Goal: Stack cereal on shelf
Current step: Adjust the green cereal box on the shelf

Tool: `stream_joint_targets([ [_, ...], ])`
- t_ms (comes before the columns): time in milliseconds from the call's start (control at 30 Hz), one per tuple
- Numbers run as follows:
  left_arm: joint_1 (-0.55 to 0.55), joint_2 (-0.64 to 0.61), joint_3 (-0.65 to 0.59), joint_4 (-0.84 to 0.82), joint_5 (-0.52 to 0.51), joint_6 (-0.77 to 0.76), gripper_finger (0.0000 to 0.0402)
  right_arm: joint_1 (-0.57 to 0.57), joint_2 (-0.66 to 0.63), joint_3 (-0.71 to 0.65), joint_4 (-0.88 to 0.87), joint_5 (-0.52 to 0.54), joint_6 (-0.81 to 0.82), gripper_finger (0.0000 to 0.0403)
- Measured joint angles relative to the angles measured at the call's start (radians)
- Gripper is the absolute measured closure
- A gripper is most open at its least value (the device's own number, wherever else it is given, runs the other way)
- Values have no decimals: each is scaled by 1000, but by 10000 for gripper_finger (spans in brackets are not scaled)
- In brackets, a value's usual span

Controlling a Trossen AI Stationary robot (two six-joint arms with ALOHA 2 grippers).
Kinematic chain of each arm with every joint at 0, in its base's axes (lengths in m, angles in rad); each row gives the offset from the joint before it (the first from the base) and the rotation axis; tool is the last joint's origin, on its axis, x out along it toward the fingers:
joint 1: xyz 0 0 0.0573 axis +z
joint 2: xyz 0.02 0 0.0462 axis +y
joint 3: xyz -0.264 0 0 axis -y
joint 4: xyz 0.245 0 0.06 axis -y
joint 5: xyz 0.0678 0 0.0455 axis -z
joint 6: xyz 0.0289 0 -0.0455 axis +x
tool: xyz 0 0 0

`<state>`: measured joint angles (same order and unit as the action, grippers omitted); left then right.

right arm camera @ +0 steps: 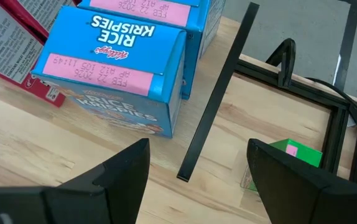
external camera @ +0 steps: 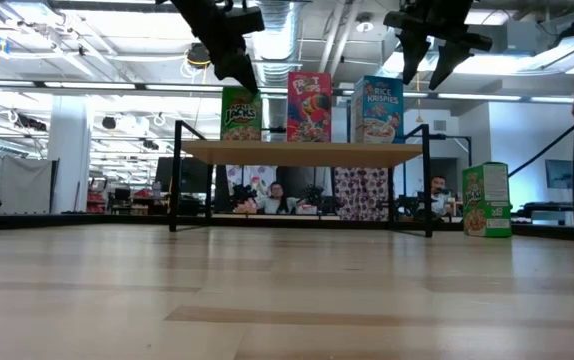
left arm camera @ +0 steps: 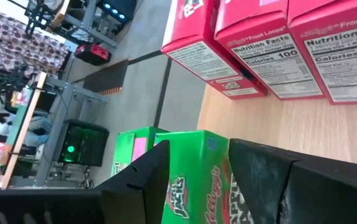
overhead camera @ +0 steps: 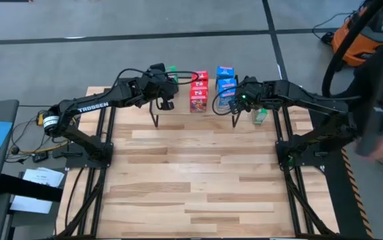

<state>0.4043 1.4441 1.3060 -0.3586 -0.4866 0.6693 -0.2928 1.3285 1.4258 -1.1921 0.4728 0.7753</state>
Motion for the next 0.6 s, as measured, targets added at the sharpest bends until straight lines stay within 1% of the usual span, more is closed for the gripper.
stream_joint_targets([
  [200, 0, -3, 0, 10, -2, 29, 246, 0, 0, 0, 0, 0, 0, 112],
  [333, -6, -28, 1, 9, -41, 38, 246, 0, 0, 0, 0, -1, -28, 112],
  [433, -12, -59, 1, 8, -55, -7, 246, 0, 0, 0, -3, -8, -43, 112],
  [600, -28, -122, 2, -26, -47, -97, 246, 15, -24, 0, -16, -23, -43, 112],
])
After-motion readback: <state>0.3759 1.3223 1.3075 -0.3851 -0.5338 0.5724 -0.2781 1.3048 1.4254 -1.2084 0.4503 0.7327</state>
